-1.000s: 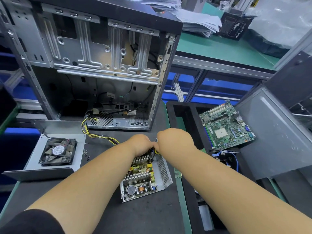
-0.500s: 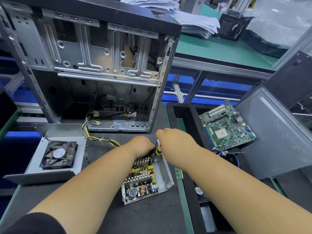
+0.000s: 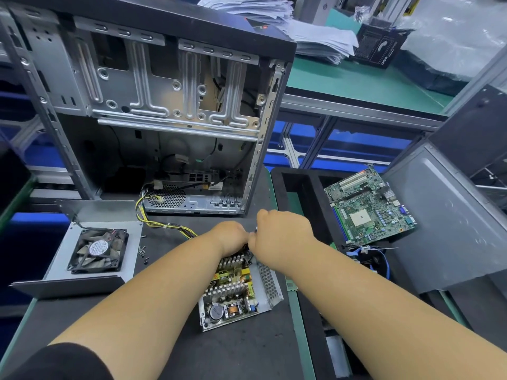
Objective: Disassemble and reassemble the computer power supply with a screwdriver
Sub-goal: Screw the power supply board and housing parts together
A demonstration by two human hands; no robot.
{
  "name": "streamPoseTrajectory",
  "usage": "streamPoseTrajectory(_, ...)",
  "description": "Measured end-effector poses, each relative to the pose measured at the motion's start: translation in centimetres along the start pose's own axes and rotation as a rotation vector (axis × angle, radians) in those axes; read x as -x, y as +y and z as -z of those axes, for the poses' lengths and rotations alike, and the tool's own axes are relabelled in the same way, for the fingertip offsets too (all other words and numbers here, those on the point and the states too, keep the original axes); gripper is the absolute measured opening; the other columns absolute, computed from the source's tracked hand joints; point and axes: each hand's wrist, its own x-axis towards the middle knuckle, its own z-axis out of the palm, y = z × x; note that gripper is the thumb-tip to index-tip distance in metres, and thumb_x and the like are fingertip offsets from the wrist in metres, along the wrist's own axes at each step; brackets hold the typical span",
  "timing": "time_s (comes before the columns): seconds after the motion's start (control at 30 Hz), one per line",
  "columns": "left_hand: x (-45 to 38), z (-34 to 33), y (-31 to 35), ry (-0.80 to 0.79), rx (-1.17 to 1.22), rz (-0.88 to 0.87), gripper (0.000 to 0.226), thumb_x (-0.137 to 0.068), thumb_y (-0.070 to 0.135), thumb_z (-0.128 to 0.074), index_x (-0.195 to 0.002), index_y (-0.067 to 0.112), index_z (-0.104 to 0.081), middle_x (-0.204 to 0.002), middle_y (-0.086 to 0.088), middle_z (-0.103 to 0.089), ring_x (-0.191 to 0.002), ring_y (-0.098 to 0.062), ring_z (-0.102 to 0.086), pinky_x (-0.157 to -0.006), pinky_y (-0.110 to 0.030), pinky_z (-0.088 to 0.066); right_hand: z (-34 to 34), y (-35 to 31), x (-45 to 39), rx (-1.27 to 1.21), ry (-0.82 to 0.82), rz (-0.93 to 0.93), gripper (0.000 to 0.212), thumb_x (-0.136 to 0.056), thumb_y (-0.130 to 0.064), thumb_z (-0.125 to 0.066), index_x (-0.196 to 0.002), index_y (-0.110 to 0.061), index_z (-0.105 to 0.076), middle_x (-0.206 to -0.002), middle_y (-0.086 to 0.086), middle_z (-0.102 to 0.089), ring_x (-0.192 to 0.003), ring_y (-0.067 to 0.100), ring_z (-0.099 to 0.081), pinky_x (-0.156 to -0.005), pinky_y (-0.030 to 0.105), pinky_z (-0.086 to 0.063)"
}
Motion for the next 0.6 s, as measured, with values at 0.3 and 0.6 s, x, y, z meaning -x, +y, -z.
streamPoseTrajectory(0.3,-0.2,-0.1,-0.2,0.032,0.033,0.012,0.020,-0.095,0.018,-0.049,-0.077,0.012,-0.056,-0.075,-0.003,-0.052,-0.085,-0.023,-0.048,-0.063,-0.029,-0.040,-0.6,0.8,-0.1,0.053,-0.026,0.092,0.014,-0.097,-0.026,-0.058,-0.093,-0.016,-0.048,-0.073,-0.003,-0.033,-0.072,0.024,-0.043,-0.057,0.032,-0.035)
streamPoseTrajectory(0.6,-0.2,-0.1,-0.1,0.014,0.009,0.004,0.025,-0.092,0.022,-0.051,-0.073,0.006,-0.052,-0.085,-0.011,-0.052,-0.078,-0.024,-0.040,-0.070,-0.032,-0.032,-1.1,0.1,0.1,0.073,0.029,-0.035,0.028,-0.100,-0.033,-0.041,-0.082,-0.015,-0.052,-0.071,-0.004,-0.042,-0.058,0.019,-0.040,-0.051,0.026,-0.028)
